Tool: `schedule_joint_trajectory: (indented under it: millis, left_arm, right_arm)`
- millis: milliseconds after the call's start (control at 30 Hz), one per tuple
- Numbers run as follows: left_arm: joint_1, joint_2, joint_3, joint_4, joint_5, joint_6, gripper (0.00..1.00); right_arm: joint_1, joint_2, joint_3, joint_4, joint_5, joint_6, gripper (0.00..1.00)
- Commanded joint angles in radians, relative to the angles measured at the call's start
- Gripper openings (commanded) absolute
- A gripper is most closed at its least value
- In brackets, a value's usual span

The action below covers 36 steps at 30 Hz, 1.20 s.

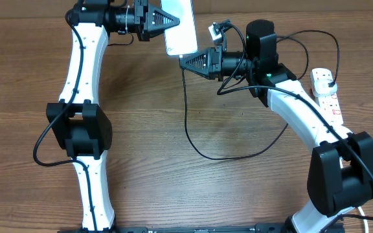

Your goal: Plug charger to phone and switch on socket

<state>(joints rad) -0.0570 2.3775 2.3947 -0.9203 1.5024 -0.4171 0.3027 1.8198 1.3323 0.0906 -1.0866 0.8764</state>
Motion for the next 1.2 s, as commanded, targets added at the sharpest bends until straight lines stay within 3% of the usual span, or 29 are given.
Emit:
schedule_joint_trajectory:
  millis: [0,633,1167]
  left_arm:
    - [-0.013,-0.043,0.012,-0.010,0.078,-0.018,0.04]
    - [0.028,-0.043,0.012,-0.006,0.063,-0.054,0.04]
    - [0.029,-0.043,0.012,-0.010,0.077,-0.070,0.04]
  right_arm:
    - [-0.006,-0.013,0.011,0.021,0.100,0.014,0.04]
    - [0.014,-0.013,0.011,0.091,0.081,0.062,0.04]
    - [0.058,-0.013,0.011,0.104,0.214,0.063,0.04]
